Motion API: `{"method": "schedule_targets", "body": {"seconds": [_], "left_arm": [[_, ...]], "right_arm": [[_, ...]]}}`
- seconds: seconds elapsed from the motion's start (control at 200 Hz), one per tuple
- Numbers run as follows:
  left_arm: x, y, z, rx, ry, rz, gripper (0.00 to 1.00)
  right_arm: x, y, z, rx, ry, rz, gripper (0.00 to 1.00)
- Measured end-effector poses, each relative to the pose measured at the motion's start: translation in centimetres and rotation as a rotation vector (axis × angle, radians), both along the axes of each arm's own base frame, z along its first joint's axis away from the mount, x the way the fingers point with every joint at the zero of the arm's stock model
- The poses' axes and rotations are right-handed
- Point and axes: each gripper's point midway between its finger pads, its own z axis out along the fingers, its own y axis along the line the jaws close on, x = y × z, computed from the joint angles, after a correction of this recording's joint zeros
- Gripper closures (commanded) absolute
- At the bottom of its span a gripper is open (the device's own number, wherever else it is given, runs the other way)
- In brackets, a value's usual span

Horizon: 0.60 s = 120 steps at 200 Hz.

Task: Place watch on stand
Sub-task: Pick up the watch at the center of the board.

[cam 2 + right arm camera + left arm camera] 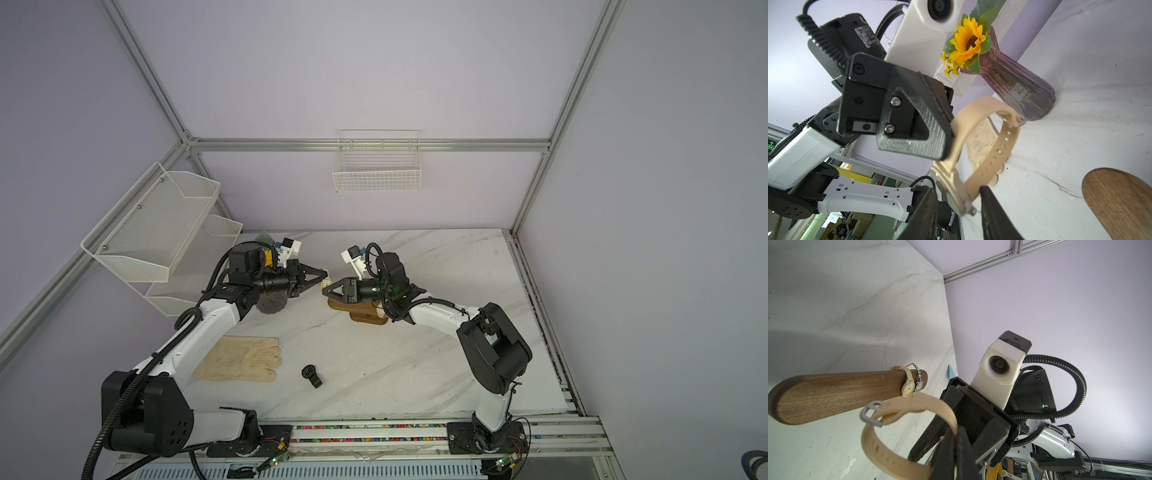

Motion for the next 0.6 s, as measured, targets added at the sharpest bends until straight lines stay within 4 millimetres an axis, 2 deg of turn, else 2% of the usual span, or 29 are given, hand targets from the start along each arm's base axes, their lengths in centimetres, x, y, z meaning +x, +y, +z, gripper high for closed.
{"method": "schedule_targets", "body": {"seconds": [0.6], "left_arm": [[0.0,0.0,0.1,-0.005,0.001,0.001,0.96]], "right_arm": [[1.7,-1.8,1.3,0.027,-0.016,-0.048,0.6]]}}
